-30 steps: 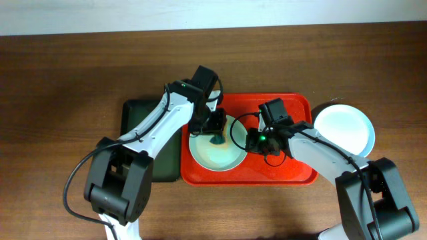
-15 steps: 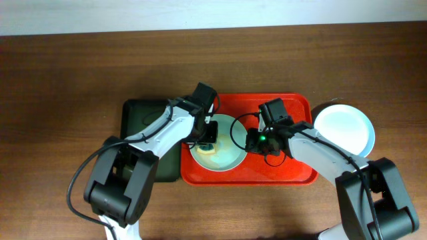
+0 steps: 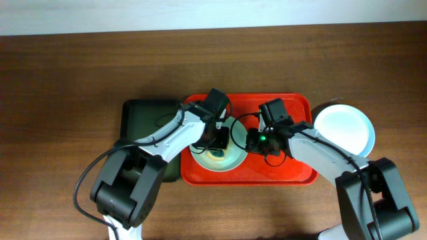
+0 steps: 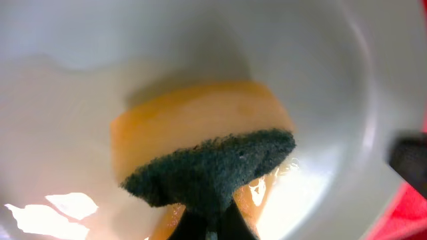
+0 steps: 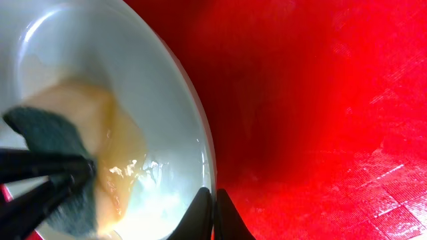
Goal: Clean dirty plates on tray and stack at the side
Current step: 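Scrub the white plate with the sponge while the right gripper holds it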
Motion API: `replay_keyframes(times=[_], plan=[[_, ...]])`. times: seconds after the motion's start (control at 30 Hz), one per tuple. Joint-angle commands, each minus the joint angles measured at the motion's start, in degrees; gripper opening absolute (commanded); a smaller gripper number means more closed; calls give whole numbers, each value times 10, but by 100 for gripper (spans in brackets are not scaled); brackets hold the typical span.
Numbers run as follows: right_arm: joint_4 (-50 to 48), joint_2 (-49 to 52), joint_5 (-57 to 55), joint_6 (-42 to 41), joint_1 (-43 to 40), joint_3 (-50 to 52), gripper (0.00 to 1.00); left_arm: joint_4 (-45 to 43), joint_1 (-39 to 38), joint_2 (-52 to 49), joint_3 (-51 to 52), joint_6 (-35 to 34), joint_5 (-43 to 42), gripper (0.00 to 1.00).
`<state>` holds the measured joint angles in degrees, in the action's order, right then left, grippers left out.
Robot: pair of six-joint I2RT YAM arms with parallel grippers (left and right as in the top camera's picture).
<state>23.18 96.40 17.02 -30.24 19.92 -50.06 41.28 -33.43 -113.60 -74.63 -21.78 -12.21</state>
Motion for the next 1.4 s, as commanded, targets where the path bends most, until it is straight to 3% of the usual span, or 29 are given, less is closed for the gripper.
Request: replay_keyframes(times=[0.0, 0.03, 0.23, 0.5, 0.73, 0.87, 1.13, 1.37], plan=[[-1, 5, 5, -2, 3, 4, 4, 44, 6, -21, -48, 25, -84, 0], [-1, 5, 5, -2, 3, 4, 4, 58, 14, -16, -66, 36, -83, 0], [-1, 5, 5, -2, 3, 4, 4, 77, 39, 9, -95, 32, 110, 0], [-1, 5, 5, -2, 3, 4, 4, 34, 39, -64, -86, 32, 119, 0], [-1, 5, 4, -2, 3, 4, 4, 42, 41, -96, -97, 70, -162, 0], [-1, 5, 4, -2, 3, 4, 4, 55, 52, -73, -131, 71, -181, 0], [-1, 5, 4, -2, 3, 4, 4, 141, 80, -5, -130, 60, 59, 0], [-1, 5, 4, -2, 3, 4, 4, 104, 78, -8, -64, 31, 58, 0]])
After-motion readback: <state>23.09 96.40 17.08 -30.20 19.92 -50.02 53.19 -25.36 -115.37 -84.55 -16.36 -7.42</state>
